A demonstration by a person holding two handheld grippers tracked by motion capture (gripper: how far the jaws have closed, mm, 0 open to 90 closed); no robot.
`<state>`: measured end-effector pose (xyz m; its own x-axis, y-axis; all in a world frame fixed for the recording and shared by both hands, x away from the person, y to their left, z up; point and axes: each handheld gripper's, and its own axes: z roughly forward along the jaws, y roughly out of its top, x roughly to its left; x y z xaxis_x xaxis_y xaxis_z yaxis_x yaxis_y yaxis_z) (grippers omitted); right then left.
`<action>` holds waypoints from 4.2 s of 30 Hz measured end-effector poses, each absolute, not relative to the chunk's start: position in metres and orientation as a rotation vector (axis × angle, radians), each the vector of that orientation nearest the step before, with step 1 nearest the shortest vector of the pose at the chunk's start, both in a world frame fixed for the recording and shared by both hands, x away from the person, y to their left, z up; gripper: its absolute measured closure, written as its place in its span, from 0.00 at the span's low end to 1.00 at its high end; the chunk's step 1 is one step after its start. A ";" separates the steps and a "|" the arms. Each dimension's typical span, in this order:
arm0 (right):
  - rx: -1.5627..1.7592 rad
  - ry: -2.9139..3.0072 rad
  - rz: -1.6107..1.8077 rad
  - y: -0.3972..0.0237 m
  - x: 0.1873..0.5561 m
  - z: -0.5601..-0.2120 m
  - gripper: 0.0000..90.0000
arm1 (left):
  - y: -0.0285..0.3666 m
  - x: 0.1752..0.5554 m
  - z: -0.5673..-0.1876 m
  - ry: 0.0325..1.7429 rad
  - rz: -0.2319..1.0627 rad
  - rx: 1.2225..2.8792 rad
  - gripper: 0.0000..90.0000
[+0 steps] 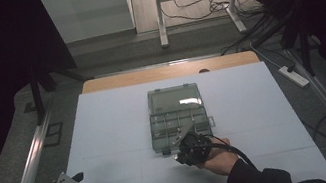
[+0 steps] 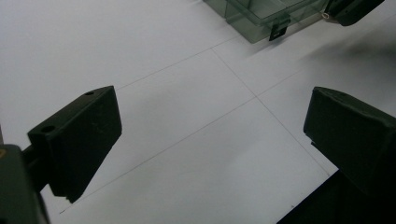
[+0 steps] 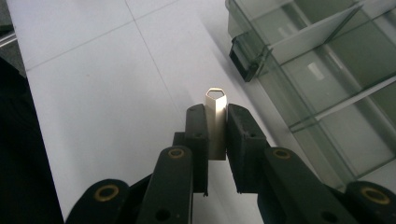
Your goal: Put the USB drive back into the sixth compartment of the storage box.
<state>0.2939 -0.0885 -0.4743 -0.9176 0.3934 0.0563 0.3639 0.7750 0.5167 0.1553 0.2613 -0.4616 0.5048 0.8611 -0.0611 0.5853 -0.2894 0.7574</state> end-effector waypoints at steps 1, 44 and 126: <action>0.625 2.905 0.832 -0.089 0.294 -0.473 0.88 | 0.261 0.155 -0.462 1.184 0.469 2.000 0.05; 0.726 2.754 0.893 -0.077 0.345 -0.460 0.88 | 0.262 0.155 -0.462 1.192 0.465 1.990 0.05; 0.738 2.738 0.906 -0.098 0.330 -0.457 0.31 | 0.262 0.155 -0.462 1.185 0.471 1.990 0.05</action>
<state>0.3305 -0.0982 -0.4574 -0.8644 0.5027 -0.0011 0.4027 0.6939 0.5969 0.1547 0.2619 -0.4616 0.5011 0.8630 -0.0646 0.5829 -0.2815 0.7622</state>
